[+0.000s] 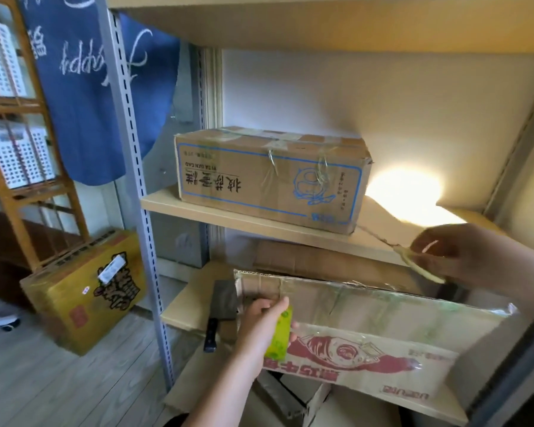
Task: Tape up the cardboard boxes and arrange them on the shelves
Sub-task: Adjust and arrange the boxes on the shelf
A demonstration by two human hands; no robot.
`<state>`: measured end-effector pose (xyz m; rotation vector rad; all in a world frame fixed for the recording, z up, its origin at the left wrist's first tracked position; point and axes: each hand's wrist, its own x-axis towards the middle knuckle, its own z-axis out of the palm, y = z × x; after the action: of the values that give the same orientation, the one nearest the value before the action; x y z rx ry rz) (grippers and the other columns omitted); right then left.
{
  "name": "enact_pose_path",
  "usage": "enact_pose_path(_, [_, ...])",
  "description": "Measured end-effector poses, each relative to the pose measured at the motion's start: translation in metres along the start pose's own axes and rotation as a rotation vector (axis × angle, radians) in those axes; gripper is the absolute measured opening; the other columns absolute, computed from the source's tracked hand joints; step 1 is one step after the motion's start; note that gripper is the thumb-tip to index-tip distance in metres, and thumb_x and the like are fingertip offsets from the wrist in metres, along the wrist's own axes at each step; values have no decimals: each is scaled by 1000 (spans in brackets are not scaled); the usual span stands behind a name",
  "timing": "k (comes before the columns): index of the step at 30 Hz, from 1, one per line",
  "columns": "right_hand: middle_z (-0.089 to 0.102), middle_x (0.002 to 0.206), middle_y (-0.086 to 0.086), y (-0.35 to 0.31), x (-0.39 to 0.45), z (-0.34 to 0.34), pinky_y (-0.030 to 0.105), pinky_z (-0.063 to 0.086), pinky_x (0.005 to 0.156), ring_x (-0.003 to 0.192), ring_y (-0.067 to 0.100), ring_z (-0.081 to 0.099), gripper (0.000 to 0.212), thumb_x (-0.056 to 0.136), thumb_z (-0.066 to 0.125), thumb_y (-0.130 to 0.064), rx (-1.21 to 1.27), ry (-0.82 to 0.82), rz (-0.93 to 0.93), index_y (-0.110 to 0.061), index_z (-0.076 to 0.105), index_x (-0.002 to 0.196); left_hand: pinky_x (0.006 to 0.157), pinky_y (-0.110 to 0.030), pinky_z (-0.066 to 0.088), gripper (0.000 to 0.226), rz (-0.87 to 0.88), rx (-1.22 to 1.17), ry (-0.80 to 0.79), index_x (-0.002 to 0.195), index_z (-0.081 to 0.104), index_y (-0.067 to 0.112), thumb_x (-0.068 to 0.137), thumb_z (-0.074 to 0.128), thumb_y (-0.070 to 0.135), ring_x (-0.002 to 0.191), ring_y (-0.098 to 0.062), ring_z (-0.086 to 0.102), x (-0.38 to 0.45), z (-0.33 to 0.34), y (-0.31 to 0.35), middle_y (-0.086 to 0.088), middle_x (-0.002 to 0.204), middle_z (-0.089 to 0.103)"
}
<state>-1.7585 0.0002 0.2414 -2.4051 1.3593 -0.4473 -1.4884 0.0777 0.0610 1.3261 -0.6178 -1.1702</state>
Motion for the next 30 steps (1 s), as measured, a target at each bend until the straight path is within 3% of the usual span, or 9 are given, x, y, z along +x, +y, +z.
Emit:
enact_pose_path(3, [73, 77, -9, -18, -22, 44, 24, 53, 65, 63, 11, 62, 19, 86, 60, -50, -119, -317, 37, -36, 72, 84, 49, -30, 48, 28, 88, -4, 88, 103, 53, 4, 91, 69, 24, 48, -27, 60, 9, -4, 1, -22, 73, 70])
enact_pose_path(6, [67, 84, -6, -23, -8, 80, 20, 52, 66, 67, 8, 58, 38, 95, 43, -56, -293, -537, 80, -26, 66, 93, 42, -26, 46, 20, 154, -21, 139, 97, 54, 3, 90, 68, 15, 48, -24, 61, 8, -3, 3, -25, 78, 67])
enact_pose_path(9, [63, 105, -8, -32, 14, 100, 17, 54, 65, 84, 6, 62, 40, 93, 40, -64, -220, -651, 87, -31, 61, 101, 38, -15, 43, 14, 229, 53, 148, 94, 59, 0, 91, 66, 11, 44, -4, 61, 8, -4, 3, 0, 61, 69])
enact_pose_path(11, [60, 110, -14, -36, 30, 109, 15, 53, 61, 89, 6, 61, 69, 75, 40, -85, -188, -656, 86, -30, 61, 111, 39, -11, 41, 14, 249, 74, 129, 93, 61, 1, 90, 68, 13, 44, 0, 60, 12, -6, 3, 8, 57, 68])
enact_pose_path(13, [59, 112, -14, -39, 46, 119, 17, 56, 63, 87, 9, 65, 86, 61, 40, -95, -181, -646, 94, -30, 61, 112, 41, -14, 44, 14, 239, 87, 130, 92, 63, 5, 89, 70, 17, 47, -4, 63, 15, -8, 3, 3, 63, 70])
enact_pose_path(18, [55, 87, -9, -48, 70, 128, 15, 48, 57, 68, 8, 56, 70, 77, 50, -80, -101, -581, 37, -15, 65, 98, 50, -14, 46, 7, 201, 123, 119, 89, 66, 17, 89, 68, 24, 67, -10, 70, 23, -12, 0, 4, 78, 73])
enact_pose_path(22, [41, 69, 1, -44, 81, 139, 20, 37, 51, 59, 14, 42, 77, 77, 57, -76, -61, -498, -55, 1, 54, 79, 47, -17, 49, 14, 173, 88, 73, 99, 63, 13, 92, 66, 25, 57, -8, 69, 22, -15, -1, 0, 79, 73])
enact_pose_path(26, [47, 63, -3, -34, 89, 153, 30, 31, 59, 60, 11, 42, 61, 73, 64, -73, -65, -361, -117, -12, 65, 73, 51, -20, 52, 21, 150, 58, 31, 103, 61, 13, 91, 66, 30, 62, -13, 70, 22, -20, 3, -2, 78, 74])
enact_pose_path(30, [65, 72, -10, -28, 89, 154, 24, 39, 62, 69, 7, 53, 34, 79, 67, -62, -43, -319, -166, -30, 76, 82, 56, -25, 52, 22, 63, 35, -105, 106, 60, 10, 92, 66, 25, 64, -19, 63, 15, -31, 7, -6, 76, 72])
